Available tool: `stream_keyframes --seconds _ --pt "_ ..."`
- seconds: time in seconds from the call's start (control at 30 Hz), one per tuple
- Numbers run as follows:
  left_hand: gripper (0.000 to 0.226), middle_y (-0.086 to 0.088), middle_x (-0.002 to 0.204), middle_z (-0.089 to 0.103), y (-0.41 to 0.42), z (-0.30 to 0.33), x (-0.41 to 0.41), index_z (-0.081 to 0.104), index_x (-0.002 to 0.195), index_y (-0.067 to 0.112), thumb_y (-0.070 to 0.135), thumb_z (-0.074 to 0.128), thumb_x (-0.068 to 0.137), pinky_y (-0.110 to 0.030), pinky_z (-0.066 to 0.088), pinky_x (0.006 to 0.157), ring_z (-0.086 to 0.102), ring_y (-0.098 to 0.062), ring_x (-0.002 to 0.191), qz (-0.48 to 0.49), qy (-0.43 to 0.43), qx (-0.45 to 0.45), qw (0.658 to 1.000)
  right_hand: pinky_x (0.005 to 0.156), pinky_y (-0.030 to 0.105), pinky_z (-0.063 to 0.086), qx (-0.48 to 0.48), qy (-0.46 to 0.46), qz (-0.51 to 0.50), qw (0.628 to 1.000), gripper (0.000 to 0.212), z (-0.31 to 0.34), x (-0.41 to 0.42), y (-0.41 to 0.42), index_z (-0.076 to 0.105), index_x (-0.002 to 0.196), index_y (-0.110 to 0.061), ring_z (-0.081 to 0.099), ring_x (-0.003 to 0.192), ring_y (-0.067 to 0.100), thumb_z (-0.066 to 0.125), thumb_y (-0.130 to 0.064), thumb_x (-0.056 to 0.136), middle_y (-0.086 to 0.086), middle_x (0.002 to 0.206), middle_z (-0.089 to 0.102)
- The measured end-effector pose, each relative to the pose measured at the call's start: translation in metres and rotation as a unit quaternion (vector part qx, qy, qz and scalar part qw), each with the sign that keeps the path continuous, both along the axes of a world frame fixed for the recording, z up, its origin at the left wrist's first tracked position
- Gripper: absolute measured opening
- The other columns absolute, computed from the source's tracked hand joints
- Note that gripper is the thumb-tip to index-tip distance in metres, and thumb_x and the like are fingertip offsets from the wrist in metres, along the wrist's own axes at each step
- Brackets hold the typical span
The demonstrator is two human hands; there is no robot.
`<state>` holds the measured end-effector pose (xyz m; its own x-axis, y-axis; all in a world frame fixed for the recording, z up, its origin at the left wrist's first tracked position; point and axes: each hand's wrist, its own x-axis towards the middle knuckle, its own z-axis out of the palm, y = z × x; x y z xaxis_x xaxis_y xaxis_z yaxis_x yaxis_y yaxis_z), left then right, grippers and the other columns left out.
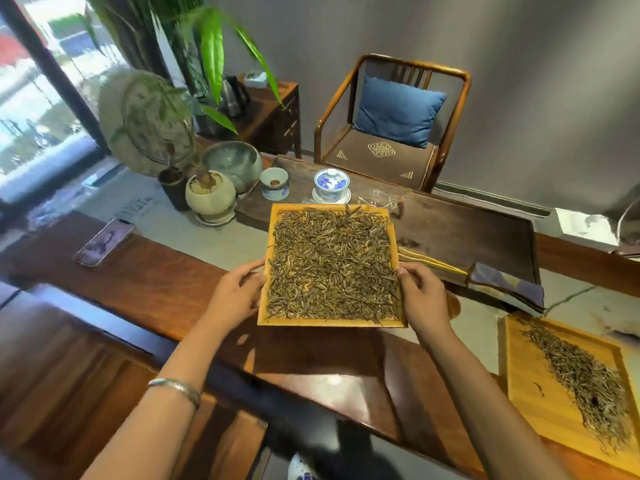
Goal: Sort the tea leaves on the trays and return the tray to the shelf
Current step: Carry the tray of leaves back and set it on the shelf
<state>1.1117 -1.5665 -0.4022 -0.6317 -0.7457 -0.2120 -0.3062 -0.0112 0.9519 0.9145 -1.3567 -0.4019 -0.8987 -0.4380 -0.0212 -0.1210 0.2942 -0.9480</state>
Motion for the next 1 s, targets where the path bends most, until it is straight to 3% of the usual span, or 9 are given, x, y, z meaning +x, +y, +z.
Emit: stream_keyframes --seconds 0.1,0.23,0.4,0.5,0.57,0.63,0.73,0.87,1.0 --pt "0.028 0.004 0.077 0.061 -0.021 0.020 0.032 0.060 0.119 0.011 -0.001 0.048 0.096 -0.007 0.044 0.050 0.047 -0.010 0.064 0.060 0.011 -0.014 0.998 0.061 0.005 0.042 -0.024 0.007 0.045 0.999 0.016 0.012 0.014 -0.043 0.066 0.098 -0.003 0.058 0.074 -0.002 0.052 -0.008 0.095 0.002 0.087 0.066" --pt "0.030 -0.011 0.084 0.060 -0.035 0.040 0.088 0.061 0.122 0.010 0.002 0.048 0.096 -0.022 0.045 0.056 0.051 -0.024 0.075 0.130 0.005 -0.044 0.990 0.066 0.014 0.044 -0.051 -0.004 0.132 0.990 0.015 0.025 0.043 -0.095 0.066 0.096 -0.002 0.058 0.077 0.013 0.052 -0.008 0.095 0.010 0.088 0.066" --pt "0.030 0.000 0.079 0.066 -0.019 0.060 0.161 0.062 0.118 0.010 -0.001 0.046 0.095 -0.011 0.044 0.044 0.060 0.005 0.051 0.282 0.034 -0.030 0.958 0.072 0.023 0.046 -0.068 0.009 0.264 0.962 0.015 0.039 0.087 -0.149 0.067 0.090 -0.011 0.060 0.078 0.011 0.054 -0.008 0.094 0.003 0.085 0.067" --pt "0.033 0.008 0.063 0.066 0.008 0.071 0.202 0.059 0.119 0.007 -0.006 0.041 0.095 -0.008 0.041 0.042 0.055 0.006 0.044 0.363 0.064 -0.031 0.929 0.066 0.014 0.045 -0.085 0.005 0.351 0.932 0.015 0.048 0.122 -0.175 0.066 0.086 -0.013 0.059 0.072 -0.001 0.054 -0.009 0.094 0.002 0.083 0.067" --pt "0.034 0.004 0.074 0.066 0.035 0.075 0.226 0.056 0.122 0.010 -0.005 0.040 0.096 -0.008 0.046 0.047 0.058 0.007 0.050 0.424 0.078 -0.033 0.902 0.064 0.010 0.044 -0.089 0.001 0.409 0.908 0.016 0.054 0.149 -0.188 0.066 0.084 -0.015 0.057 0.067 -0.007 0.054 -0.009 0.093 0.002 0.082 0.067" --pt "0.032 -0.002 0.087 0.066 0.069 0.076 0.250 0.057 0.119 0.012 -0.004 0.041 0.096 -0.011 0.051 0.055 0.062 0.007 0.057 0.496 0.093 -0.031 0.863 0.068 0.020 0.047 -0.084 0.000 0.469 0.879 0.015 0.059 0.177 -0.194 0.067 0.085 -0.018 0.060 0.073 0.001 0.055 -0.013 0.093 0.001 0.083 0.069" --pt "0.029 0.011 0.077 0.072 0.123 0.073 0.282 0.064 0.100 0.021 0.002 0.043 0.097 -0.014 0.054 0.058 0.066 0.003 0.062 0.585 0.104 -0.033 0.804 0.075 0.029 0.049 -0.083 0.016 0.560 0.824 0.014 0.064 0.224 -0.195 0.069 0.090 -0.015 0.064 0.083 0.013 0.055 -0.016 0.093 0.001 0.087 0.071" --pt "0.022 0.011 0.070 0.070 0.208 0.068 0.317 0.063 0.106 0.017 0.008 0.044 0.099 -0.014 0.049 0.051 0.062 0.002 0.055 0.680 0.100 -0.041 0.725 0.065 0.016 0.045 -0.080 0.005 0.644 0.760 0.016 0.065 0.294 -0.173 0.070 0.086 -0.010 0.060 0.072 0.008 0.057 -0.017 0.093 0.000 0.079 0.069" --pt "0.027 0.000 0.093 0.072 0.295 0.070 0.350 0.065 0.114 0.020 0.010 0.045 0.097 -0.029 0.052 0.068 0.067 -0.012 0.081 0.764 0.073 -0.044 0.640 0.056 0.008 0.039 -0.079 0.026 0.730 0.679 0.020 0.066 0.369 -0.131 0.072 0.088 -0.007 0.056 0.066 0.002 0.055 -0.016 0.094 0.002 0.078 0.069"
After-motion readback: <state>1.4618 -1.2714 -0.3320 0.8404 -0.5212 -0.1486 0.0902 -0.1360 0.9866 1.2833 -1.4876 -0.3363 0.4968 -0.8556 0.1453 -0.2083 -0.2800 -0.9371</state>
